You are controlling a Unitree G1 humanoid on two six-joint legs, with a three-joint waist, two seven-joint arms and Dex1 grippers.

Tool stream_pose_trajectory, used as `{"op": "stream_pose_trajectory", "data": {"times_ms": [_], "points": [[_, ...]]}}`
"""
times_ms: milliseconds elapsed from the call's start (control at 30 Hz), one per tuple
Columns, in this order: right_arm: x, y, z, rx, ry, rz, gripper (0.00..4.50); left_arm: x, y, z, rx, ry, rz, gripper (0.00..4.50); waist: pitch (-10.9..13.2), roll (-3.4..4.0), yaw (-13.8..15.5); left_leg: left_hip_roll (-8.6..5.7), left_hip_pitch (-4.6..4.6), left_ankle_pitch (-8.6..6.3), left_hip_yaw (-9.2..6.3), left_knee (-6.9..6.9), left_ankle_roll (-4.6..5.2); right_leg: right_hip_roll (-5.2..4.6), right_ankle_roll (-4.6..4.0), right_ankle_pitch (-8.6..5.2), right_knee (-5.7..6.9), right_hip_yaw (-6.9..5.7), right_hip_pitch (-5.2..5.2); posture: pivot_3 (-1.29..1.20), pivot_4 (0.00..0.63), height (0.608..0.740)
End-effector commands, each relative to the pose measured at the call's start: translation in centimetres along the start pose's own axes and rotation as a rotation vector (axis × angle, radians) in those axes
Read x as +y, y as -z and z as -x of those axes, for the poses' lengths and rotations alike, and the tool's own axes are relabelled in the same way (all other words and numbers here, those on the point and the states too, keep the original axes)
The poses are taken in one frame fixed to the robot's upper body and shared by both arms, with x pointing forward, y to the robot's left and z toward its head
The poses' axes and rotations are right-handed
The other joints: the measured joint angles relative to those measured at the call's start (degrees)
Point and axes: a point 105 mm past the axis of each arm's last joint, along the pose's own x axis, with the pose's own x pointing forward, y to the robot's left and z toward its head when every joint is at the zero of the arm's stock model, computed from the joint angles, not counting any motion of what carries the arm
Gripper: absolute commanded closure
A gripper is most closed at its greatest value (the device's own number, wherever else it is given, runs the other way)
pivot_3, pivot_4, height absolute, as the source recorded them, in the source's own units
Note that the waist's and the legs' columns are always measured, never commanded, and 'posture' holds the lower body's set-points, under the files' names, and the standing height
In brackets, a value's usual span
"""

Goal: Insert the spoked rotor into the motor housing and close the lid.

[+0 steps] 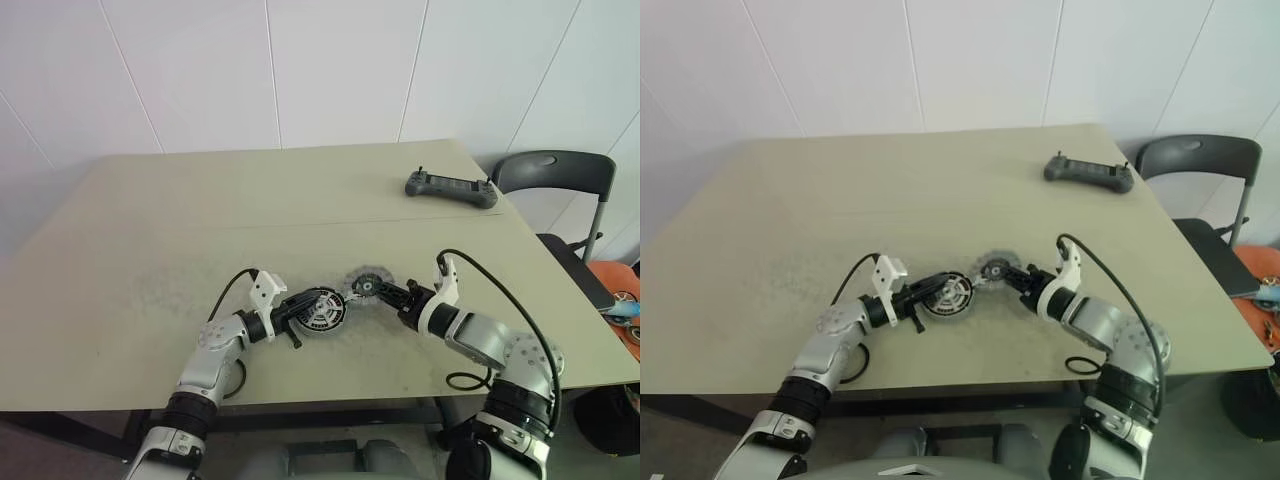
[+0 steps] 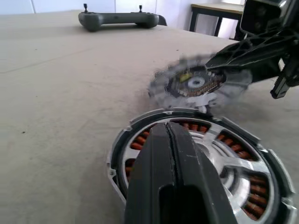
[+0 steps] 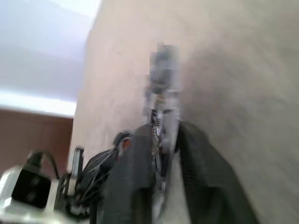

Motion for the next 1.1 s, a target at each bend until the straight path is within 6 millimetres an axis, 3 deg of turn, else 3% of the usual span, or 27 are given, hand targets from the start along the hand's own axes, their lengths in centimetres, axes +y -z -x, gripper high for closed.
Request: {"op": "stream_pose_trajectory", "data": {"times_ms": [33, 267, 500, 900, 1100], "points": [[3.3, -0.8, 0.2, -0.013, -0.099, 0.266, 4.46, 0.3, 2.0, 0.6, 0.08, -0.019, 0.023, 4.5, 0.0, 0.0, 0.1, 0.0, 0.0, 0.0, 0.0, -0.01, 0.0, 0.01, 0.0, -0.01, 0.0, -0.02, 0.0, 0.0, 0.0, 0.74], [4.8, 0.1, 0.5, 0.066, -0.152, 0.627, 4.46, 0.5, 1.9, 0.7, 0.078, -0.022, 0.02, 4.5, 0.1, -0.15, 0.0, 0.01, 0.02, -0.01, 0.08, 0.09, -0.01, -0.01, 0.01, -0.03, -0.03, -0.01, 0.01, 0.0, 0.0, 0.74], [3.3, -1.4, -0.8, 0.014, 0.029, 1.006, 4.46, 1.2, 1.4, 0.8, 0.068, -0.037, 0.006, 4.5, 0.0, -0.29, 0.0, 0.03, 0.05, -0.02, 0.07, 0.02, -0.02, 0.0, 0.0, -0.03, -0.08, -0.01, -0.01, 0.0, 0.0, 0.74], [3.3, -1.3, -1.7, -0.032, 0.042, 1.316, 4.46, 1.7, 0.9, 0.9, 0.057, -0.05, -0.003, 4.5, 0.2, -0.29, -0.2, 0.17, 0.12, -0.15, -0.35, 0.17, -0.24, -0.17, -0.01, -0.04, -0.68, -0.37, -0.13, 0.0, 0.0, 0.74], [2.6, -1.1, -1.7, 0.016, 0.047, 1.472, 4.46, 4.0, -1.2, 1.4, -0.017, -0.144, -0.042, 4.5, 0.2, -0.32, 0.2, 0.21, 0.13, -0.15, -0.47, 0.19, -0.23, -0.36, -0.02, -0.01, -0.94, -0.72, -0.07, 0.0, 0.0, 0.74]]}}
